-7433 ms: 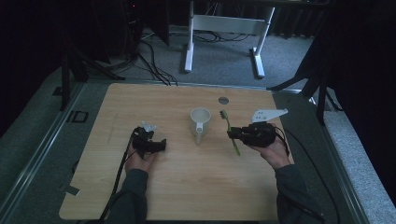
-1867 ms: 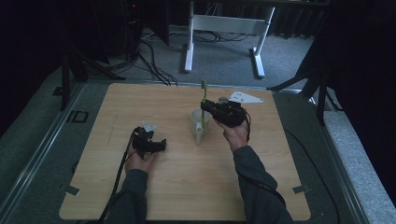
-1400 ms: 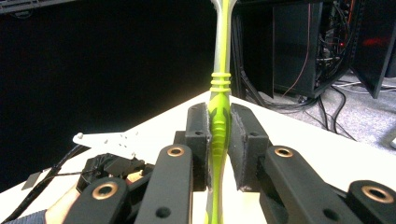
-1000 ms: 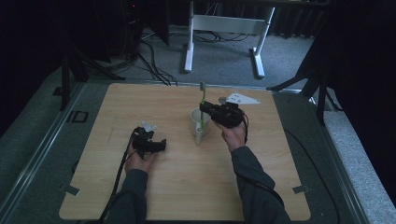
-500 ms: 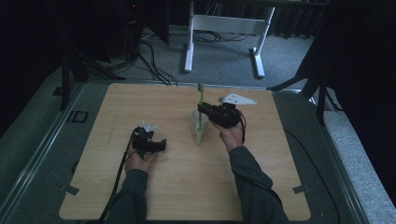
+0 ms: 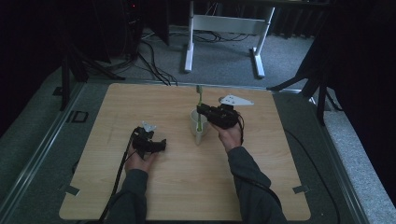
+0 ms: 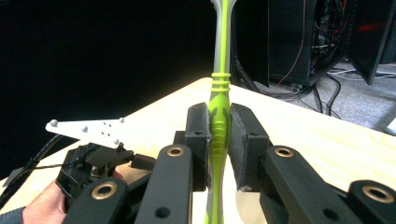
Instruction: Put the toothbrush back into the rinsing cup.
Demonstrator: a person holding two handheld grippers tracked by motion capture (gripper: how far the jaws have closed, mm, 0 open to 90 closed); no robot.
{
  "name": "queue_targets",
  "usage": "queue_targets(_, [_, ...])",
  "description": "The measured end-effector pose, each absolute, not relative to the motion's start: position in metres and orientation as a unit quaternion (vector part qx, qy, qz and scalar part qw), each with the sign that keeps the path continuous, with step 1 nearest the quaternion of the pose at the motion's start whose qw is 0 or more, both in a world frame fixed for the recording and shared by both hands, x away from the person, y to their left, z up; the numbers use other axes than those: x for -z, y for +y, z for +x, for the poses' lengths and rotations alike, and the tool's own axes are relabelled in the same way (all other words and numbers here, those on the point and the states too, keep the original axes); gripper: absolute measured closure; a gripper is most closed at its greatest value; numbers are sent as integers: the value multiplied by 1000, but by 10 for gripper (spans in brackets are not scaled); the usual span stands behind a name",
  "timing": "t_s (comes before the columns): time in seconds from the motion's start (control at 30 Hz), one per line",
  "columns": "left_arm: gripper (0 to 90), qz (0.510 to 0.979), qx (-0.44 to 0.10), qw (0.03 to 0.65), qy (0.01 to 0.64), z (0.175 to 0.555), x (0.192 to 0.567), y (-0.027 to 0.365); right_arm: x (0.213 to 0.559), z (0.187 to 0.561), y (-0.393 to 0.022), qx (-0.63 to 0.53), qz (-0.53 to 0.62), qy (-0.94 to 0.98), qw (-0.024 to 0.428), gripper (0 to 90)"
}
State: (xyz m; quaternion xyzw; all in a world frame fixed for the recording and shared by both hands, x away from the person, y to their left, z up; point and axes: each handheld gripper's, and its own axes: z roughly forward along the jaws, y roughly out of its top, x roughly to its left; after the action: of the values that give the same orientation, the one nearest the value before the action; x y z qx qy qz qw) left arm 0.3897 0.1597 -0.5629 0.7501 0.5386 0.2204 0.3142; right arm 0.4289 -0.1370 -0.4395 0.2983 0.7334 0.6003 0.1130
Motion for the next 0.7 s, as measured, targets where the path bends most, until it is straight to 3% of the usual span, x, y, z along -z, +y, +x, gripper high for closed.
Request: queue_targets(0.7, [144,750,-221,314,538,390,563,160,445,421,-143,-577,291,755,108,782])
